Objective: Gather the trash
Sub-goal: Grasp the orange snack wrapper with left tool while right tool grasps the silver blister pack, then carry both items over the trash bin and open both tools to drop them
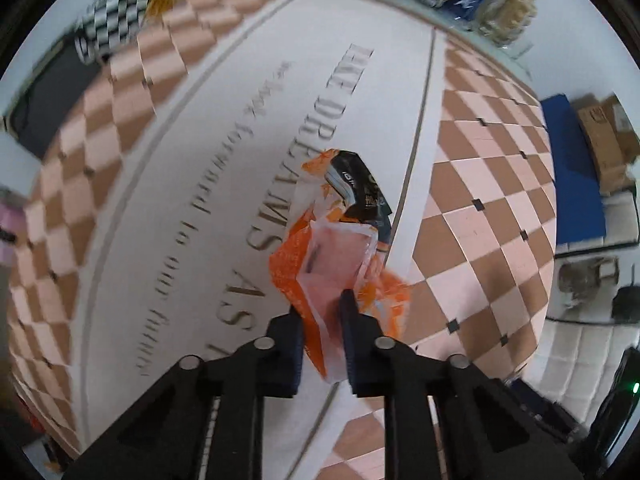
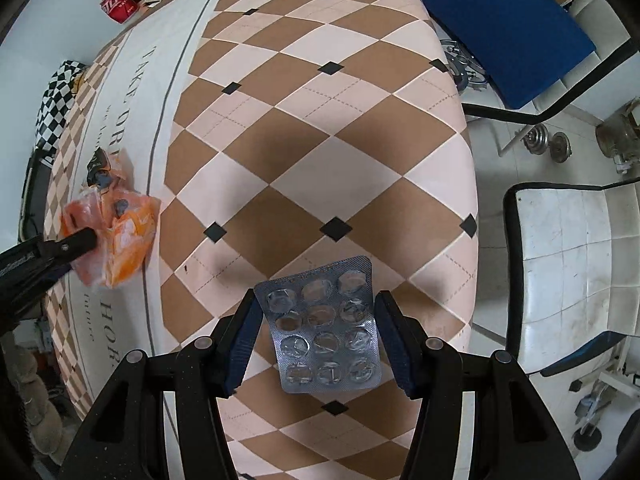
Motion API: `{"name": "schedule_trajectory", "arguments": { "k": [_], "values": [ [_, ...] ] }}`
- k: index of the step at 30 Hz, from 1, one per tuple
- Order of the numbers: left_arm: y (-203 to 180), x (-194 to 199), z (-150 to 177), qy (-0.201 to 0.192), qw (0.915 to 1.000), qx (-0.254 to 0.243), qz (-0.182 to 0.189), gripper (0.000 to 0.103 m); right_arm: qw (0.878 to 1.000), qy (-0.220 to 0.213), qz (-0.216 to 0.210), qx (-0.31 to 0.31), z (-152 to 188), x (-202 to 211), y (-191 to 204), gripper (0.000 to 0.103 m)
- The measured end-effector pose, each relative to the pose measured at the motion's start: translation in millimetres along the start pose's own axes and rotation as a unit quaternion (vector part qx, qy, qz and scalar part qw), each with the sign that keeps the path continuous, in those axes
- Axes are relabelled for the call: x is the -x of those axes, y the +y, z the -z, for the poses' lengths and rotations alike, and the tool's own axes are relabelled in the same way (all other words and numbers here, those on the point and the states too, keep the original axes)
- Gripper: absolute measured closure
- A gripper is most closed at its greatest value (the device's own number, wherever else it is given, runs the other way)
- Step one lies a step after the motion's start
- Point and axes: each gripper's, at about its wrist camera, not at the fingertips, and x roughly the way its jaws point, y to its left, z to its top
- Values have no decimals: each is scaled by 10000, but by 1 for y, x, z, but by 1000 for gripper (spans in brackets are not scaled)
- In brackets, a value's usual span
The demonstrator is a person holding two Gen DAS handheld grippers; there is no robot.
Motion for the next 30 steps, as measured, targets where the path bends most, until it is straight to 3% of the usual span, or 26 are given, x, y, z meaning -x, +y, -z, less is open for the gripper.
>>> {"name": "schedule_trajectory", "arguments": {
  "k": [9, 15, 23, 30],
  "values": [
    [23, 61, 57, -610, 9928, -855, -584, 97, 9992, -340, -140, 123, 57, 45, 27, 43],
    [55, 103, 122, -861, 9881, -1126, -590, 97, 9971, -650, -232, 312, 125, 82, 63, 43],
    [128, 149, 232, -947, 9826, -1584, -207, 97, 9941, -984, -362, 289, 276, 114, 119, 43],
    [186, 164, 324, -574, 9793, -1939, 124, 97, 9951, -852, -455, -228, 431, 106, 156, 43]
  ]
}}
